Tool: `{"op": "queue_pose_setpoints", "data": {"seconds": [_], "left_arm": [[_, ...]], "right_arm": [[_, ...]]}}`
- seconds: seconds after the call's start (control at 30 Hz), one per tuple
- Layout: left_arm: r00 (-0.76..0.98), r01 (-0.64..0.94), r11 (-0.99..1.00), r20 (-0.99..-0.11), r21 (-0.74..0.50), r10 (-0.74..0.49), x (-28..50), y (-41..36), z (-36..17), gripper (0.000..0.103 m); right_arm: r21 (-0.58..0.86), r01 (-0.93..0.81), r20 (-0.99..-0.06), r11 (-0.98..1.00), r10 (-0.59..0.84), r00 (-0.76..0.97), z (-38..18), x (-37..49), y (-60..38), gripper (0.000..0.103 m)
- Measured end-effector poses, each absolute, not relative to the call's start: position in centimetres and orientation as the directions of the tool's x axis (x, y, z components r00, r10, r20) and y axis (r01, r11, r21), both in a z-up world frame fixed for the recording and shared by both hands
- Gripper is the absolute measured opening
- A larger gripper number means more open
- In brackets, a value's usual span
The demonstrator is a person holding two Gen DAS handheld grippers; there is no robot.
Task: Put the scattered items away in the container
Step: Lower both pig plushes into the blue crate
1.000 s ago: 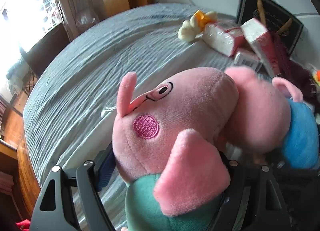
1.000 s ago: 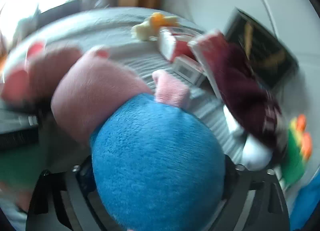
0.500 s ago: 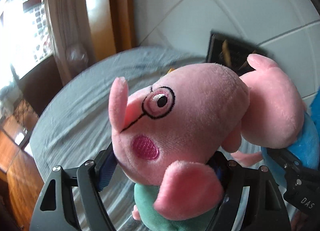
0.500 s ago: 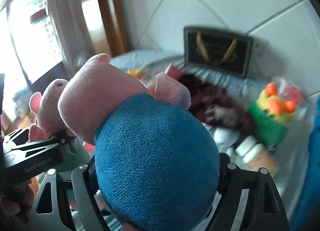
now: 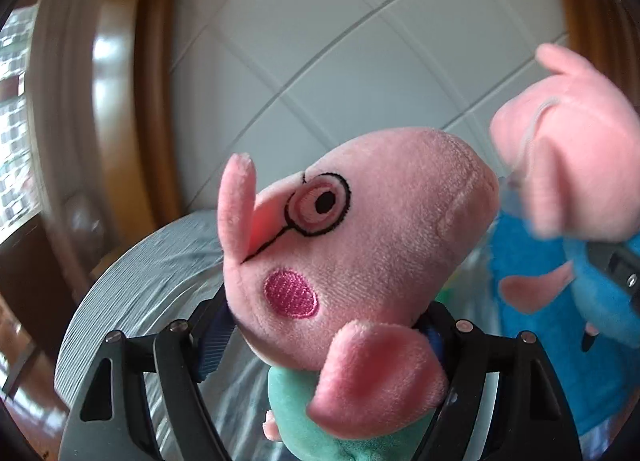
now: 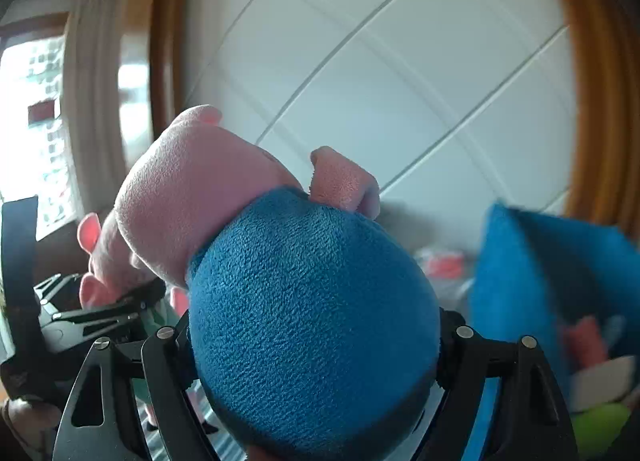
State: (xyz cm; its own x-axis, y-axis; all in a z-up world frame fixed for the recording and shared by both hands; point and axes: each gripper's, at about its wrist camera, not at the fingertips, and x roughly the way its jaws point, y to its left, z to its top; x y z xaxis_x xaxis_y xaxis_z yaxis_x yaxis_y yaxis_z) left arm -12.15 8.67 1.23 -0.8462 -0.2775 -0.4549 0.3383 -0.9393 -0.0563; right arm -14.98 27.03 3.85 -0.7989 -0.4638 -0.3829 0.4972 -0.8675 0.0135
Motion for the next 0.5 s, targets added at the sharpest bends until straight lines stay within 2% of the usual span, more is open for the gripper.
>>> {"op": "queue_pose_setpoints", "data": {"seconds": [0.3, 0.5], "left_arm": [[-0.924, 0.092, -0.994, -0.378, -0.065, -0.061, -16.3, 19.0, 9.2, 0.077], [-0.933, -0.038, -0.994, -0.353, -0.103, 0.072, -21.7, 28.6, 13.5, 0.077]], "right_arm": [[-0.076, 0.259, -0.284, -0.963, -0.228, -0.931, 11.9, -13.1, 40.3, 0.084], [-0.145, 0.143, -0.317, -0.979, -0.091, -0.944, 14.4, -17.1, 50.9, 0.085]]}}
